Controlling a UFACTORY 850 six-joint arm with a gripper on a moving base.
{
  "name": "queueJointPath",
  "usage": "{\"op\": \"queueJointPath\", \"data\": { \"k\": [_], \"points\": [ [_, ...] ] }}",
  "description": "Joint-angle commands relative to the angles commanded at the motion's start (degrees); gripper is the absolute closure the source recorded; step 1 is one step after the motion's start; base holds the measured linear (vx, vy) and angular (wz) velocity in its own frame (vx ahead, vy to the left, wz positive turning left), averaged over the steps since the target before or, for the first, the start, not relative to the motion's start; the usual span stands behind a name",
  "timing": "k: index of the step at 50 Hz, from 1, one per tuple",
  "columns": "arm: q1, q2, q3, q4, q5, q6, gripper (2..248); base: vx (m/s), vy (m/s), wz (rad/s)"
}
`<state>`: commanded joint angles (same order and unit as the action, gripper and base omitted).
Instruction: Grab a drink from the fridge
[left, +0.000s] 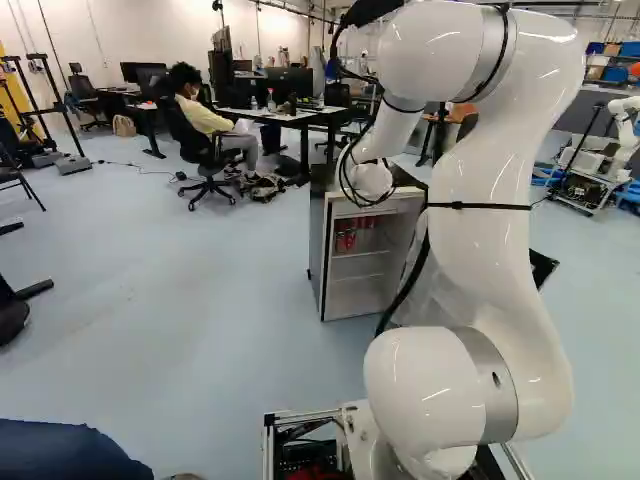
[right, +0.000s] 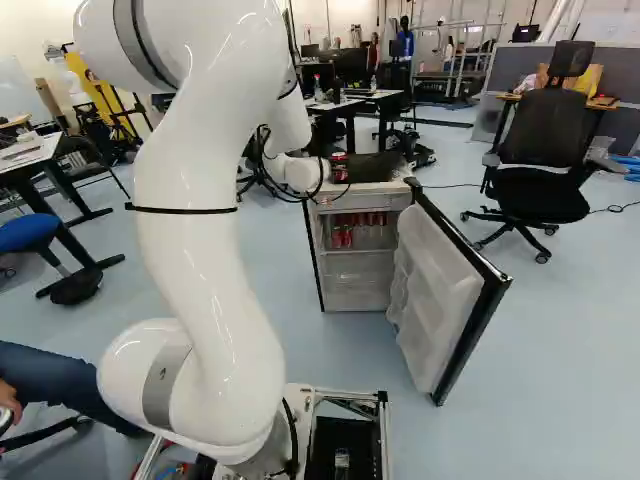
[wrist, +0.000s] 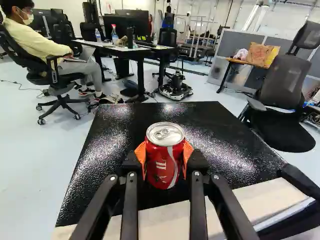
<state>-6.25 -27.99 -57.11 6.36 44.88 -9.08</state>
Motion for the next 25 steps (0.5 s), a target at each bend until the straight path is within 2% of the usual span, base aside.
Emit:
{"op": "queueJointPath", "data": {
  "k": [2,6,7,11,12,16,17,22,23,25],
  "points": [
    [0.0,0.0,0.0,0.0,0.0,0.0,148,0.000,0.000,0.000],
    [0.0,0.0,0.0,0.0,0.0,0.0,148,0.000,0.000,0.000],
    [0.0,0.0,0.0,0.0,0.0,0.0,116,0.000,0.000,0.000],
    [0.0,0.0,0.0,0.0,0.0,0.0,116,0.000,0.000,0.000],
    [0.0,0.0,0.0,0.0,0.0,0.0,80,0.000,0.000,0.000],
    [0.0,0.0,0.0,0.0,0.0,0.0,80,0.000,0.000,0.000],
    [0.0,0.0,0.0,0.0,0.0,0.0,43,0.000,0.000,0.000],
    [0.0,0.0,0.0,0.0,0.0,0.0,43,0.000,0.000,0.000],
    [0.0,0.0,0.0,0.0,0.0,0.0,6,0.000,0.000,0.000],
    [0.0,0.1,0.1,0.0,0.0,0.0,6,0.000,0.000,0.000]
  ]
}}
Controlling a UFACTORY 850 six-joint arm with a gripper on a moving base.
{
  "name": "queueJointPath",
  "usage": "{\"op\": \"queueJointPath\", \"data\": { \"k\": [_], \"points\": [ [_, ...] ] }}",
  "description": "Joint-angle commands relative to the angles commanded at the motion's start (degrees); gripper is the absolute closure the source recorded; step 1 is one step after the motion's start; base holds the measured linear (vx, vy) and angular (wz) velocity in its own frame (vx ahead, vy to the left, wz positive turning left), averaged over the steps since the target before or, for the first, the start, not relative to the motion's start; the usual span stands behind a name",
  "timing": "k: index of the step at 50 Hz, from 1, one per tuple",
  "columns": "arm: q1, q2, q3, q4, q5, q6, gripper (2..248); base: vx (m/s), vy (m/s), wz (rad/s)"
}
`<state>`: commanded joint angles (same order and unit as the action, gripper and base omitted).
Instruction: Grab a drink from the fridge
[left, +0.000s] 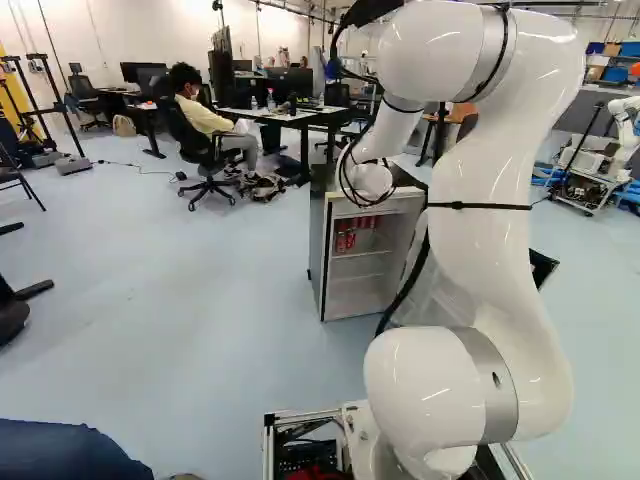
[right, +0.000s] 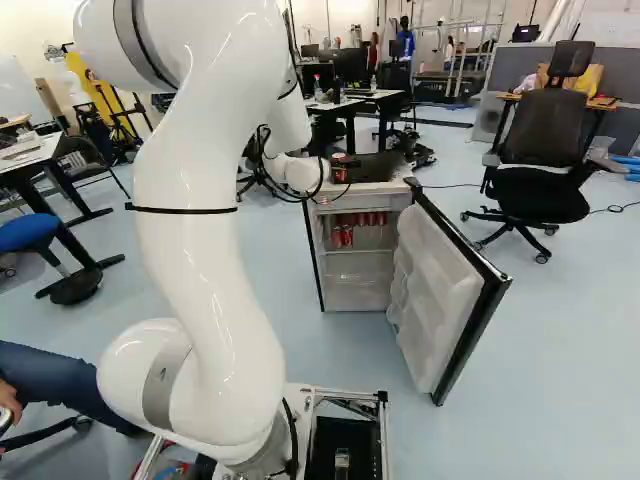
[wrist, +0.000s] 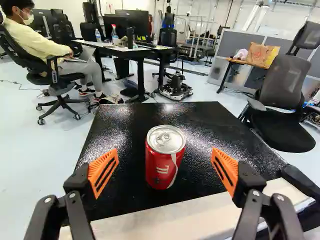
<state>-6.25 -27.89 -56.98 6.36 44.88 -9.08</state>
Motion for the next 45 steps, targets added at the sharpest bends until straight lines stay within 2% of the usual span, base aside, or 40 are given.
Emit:
{"op": "queueJointPath", "data": {
  "k": [10,45],
  "points": [
    [-0.1,1.5,1.9,0.0,0.0,0.0,3,0.000,0.000,0.000],
    [-1.1,10.3,12.9,0.0,0.0,0.0,3,0.000,0.000,0.000]
  ]
}}
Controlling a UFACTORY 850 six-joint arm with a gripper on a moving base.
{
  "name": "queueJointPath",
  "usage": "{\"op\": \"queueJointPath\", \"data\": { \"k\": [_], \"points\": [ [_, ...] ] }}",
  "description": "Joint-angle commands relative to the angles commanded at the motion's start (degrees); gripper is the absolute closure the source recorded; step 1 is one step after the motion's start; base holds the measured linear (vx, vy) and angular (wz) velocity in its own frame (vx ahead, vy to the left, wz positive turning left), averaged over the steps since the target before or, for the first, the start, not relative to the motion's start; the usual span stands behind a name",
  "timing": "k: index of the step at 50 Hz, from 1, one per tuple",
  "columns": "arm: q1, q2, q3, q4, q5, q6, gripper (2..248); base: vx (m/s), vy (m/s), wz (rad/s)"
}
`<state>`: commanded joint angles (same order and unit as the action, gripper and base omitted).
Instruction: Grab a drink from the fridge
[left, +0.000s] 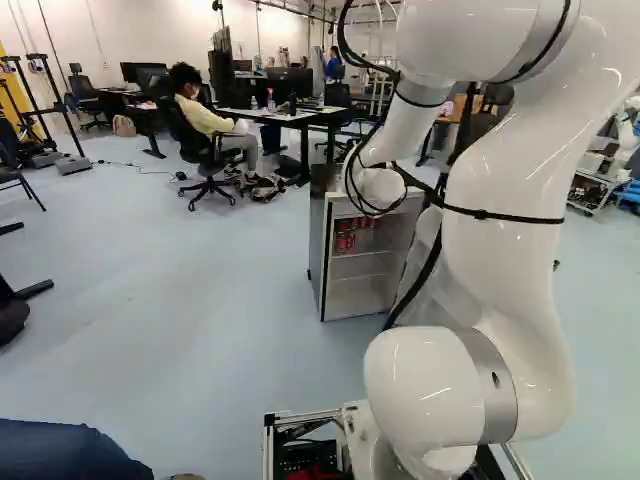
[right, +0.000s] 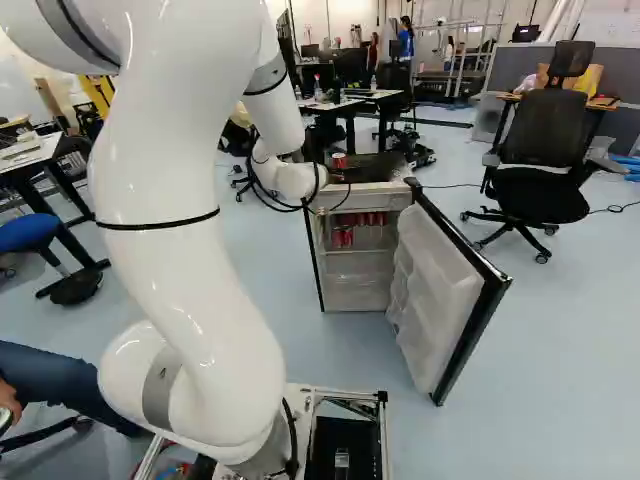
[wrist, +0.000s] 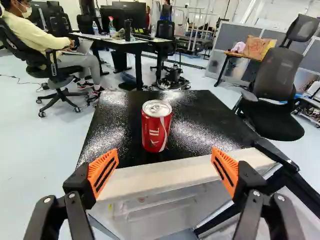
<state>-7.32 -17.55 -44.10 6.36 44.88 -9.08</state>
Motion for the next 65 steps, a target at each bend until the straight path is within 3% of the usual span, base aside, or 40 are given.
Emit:
{"op": "queueJointPath", "data": {
  "k": [27,65],
  "points": [
    [-3.8,3.7,4.4,0.0,0.0,0.0,3,0.000,0.000,0.000],
    [-10.2,4.0,2.7,0.0,-0.5,0.0,3,0.000,0.000,0.000]
  ]
}}
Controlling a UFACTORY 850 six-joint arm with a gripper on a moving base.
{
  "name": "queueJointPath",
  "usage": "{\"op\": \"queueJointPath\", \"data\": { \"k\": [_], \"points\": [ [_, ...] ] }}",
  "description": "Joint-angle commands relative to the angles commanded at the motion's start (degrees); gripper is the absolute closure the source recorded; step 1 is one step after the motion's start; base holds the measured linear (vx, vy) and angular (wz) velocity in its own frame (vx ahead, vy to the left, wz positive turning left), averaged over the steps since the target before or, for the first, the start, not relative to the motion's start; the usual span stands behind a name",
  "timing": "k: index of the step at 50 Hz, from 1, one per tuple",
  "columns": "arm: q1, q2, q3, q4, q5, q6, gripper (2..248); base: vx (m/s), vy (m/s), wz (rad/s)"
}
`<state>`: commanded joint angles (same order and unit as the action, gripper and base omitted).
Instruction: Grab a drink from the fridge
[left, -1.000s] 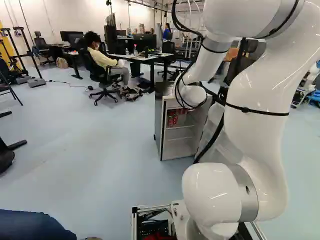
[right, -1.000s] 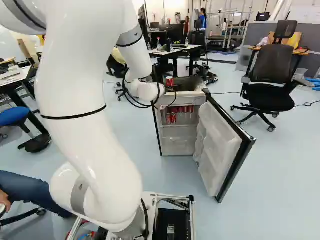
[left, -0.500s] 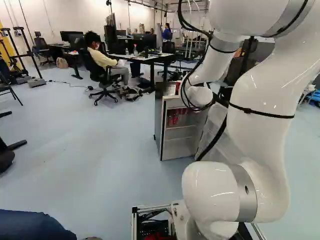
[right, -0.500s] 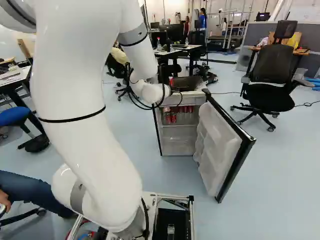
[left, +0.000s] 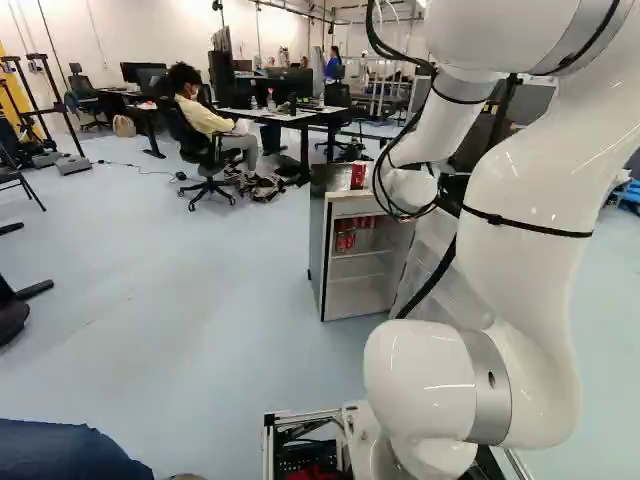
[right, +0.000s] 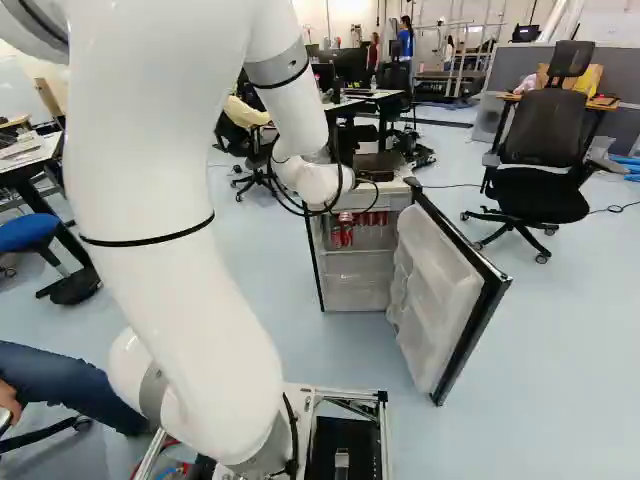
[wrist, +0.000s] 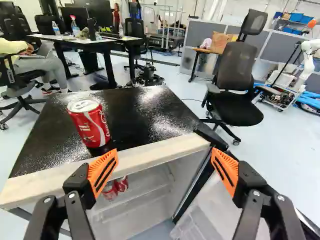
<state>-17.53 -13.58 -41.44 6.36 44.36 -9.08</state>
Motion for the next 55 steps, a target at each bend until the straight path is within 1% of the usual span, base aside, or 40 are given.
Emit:
{"op": "queueJointPath", "data": {
  "k": [7,15,41,55],
  "points": [
    [-1.1,0.3,-0.6,0.0,-1.3,0.0,3,0.000,0.000,0.000],
    [-2.4,0.7,-1.4,0.0,-3.9,0.0,3,0.000,0.000,0.000],
    [-6.6,1.3,-4.3,0.6,-16.5,0.0,3,0.000,0.000,0.000],
    [-8.7,1.5,-6.0,1.5,-21.8,0.0,3,0.000,0.000,0.000]
  ]
}}
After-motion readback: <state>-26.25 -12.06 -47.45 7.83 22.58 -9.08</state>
